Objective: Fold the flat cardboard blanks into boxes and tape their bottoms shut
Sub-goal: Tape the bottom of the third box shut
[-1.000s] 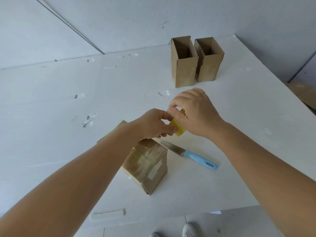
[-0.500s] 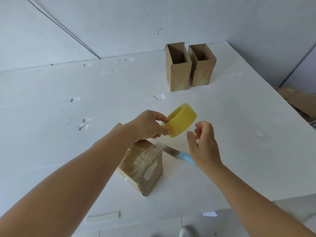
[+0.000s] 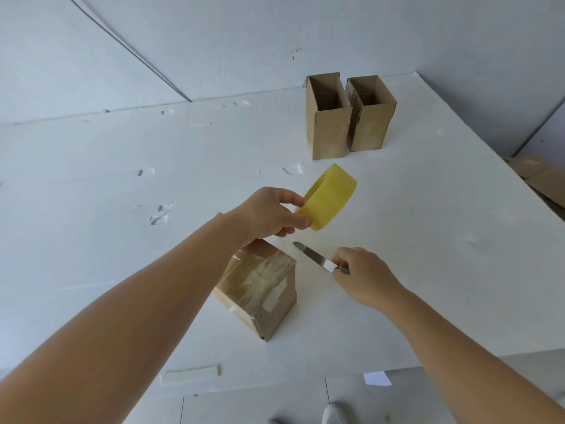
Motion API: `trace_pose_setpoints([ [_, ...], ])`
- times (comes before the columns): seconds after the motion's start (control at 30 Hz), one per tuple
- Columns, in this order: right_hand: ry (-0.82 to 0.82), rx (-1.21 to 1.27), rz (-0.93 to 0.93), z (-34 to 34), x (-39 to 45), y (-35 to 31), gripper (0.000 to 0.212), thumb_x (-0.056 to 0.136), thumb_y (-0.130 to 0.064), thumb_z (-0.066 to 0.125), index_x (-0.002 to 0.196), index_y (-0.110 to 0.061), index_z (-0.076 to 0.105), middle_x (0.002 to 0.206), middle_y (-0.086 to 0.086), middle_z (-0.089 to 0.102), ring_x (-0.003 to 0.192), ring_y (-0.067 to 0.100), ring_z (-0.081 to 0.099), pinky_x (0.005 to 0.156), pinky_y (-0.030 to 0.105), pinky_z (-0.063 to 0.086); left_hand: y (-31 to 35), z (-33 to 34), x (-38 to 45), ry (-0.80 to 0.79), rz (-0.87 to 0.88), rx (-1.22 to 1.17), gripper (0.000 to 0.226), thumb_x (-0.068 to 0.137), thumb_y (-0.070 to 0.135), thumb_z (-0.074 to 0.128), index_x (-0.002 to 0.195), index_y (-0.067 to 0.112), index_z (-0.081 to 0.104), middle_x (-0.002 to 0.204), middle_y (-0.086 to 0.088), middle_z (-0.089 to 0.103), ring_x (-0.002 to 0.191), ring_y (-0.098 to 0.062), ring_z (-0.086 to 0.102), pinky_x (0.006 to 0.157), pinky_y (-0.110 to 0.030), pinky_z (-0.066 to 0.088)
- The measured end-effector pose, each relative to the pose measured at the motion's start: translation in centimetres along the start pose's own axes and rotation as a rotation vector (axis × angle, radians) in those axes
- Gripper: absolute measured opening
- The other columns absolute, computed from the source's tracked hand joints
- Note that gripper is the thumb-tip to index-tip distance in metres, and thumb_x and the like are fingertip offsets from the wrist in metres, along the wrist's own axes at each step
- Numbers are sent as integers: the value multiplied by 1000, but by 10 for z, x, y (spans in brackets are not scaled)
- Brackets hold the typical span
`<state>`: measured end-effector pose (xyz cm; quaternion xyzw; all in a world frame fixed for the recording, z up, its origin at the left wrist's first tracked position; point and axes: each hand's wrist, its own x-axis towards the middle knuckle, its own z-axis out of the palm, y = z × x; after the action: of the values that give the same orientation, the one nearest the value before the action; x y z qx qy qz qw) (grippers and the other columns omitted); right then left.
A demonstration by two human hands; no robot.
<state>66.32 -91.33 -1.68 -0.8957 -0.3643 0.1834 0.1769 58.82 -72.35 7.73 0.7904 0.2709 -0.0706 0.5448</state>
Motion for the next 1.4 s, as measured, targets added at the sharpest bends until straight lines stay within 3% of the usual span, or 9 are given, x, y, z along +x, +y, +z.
trace_pose_setpoints([
  [0.07, -22, 28, -2, -19, -12, 2, 6, 90, -25, 48, 87, -25, 53, 76, -6, 55, 72, 18, 51, 58, 27, 36, -1, 1, 0, 8, 7, -7, 31, 77, 19, 79, 107, 19, 68, 74, 0, 67, 68, -12, 61, 86, -34, 55],
  [0.37, 109, -114, 35, -94, -68, -29, 42, 90, -42, 46, 56, -17, 44, 50, 0, 46, 50, 18, 43, 48, 30, 33, 1, 4, -2, 27, 34, -3, 24, 78, 16, 78, 101, 18, 69, 67, -1, 62, 60, -12, 54, 69, -27, 51],
  [0.63, 133, -573, -72, -103, -66, -84, 26, 98, -27, 36, 73, -21, 41, 62, -4, 40, 50, 14, 36, 43, 26, 20, 2, 5, -7, 55, 61, 24, 25, 79, 21, 78, 101, 21, 69, 71, -1, 62, 53, -9, 47, 52, -17, 42],
  [0.8, 71, -640, -91, -103, -61, -101, 9, 99, -21, 41, 93, -20, 48, 81, 0, 48, 70, 22, 46, 58, 29, 35, -2, 5, -7, 49, 93, -4, 26, 77, 22, 79, 101, 20, 70, 81, -7, 65, 55, -9, 47, 59, -21, 42],
  [0.93, -19, -688, -83, -94, -51, -105, 21, 95, -10, 40, 107, -15, 56, 95, 2, 58, 88, 24, 59, 63, 27, 36, -3, 5, -8, 59, 112, -32, 24, 78, 22, 79, 100, 22, 70, 72, -1, 65, 55, -7, 45, 59, -20, 41],
  [1.03, -155, -663, -79, -58, -41, -85, 21, 92, -10, 46, 108, -14, 59, 106, 3, 62, 95, 23, 62, 69, 28, 37, -4, 2, -8, 68, 142, -101, 27, 78, 20, 79, 104, 17, 70, 64, 4, 66, 51, -6, 45, 58, -21, 40],
  [1.13, -72, -522, 0, -28, -23, -52, 21, 99, -27, 40, 101, -17, 59, 99, 1, 63, 87, 23, 59, 66, 28, 36, -7, 1, -7, 57, 148, -104, 29, 78, 21, 78, 106, 17, 70, 63, 5, 65, 50, -5, 44, 58, -21, 39],
  [1.27, 14, -401, 72, 8, -8, -19, 26, 101, -30, 34, 111, -19, 55, 104, 2, 55, 98, 22, 52, 67, 29, 35, -5, 1, -7, 53, 132, -109, 31, 78, 23, 79, 107, 18, 69, 64, 6, 65, 53, -6, 44, 59, -20, 38],
  [1.4, 62, -309, 85, 22, -6, -8, 35, 98, -40, 37, 124, -22, 52, 116, 2, 53, 109, 22, 45, 85, 31, 39, -5, 2, -6, 60, 109, -86, 34, 77, 25, 78, 109, 19, 69, 60, 10, 63, 52, -5, 45, 59, -19, 38],
])
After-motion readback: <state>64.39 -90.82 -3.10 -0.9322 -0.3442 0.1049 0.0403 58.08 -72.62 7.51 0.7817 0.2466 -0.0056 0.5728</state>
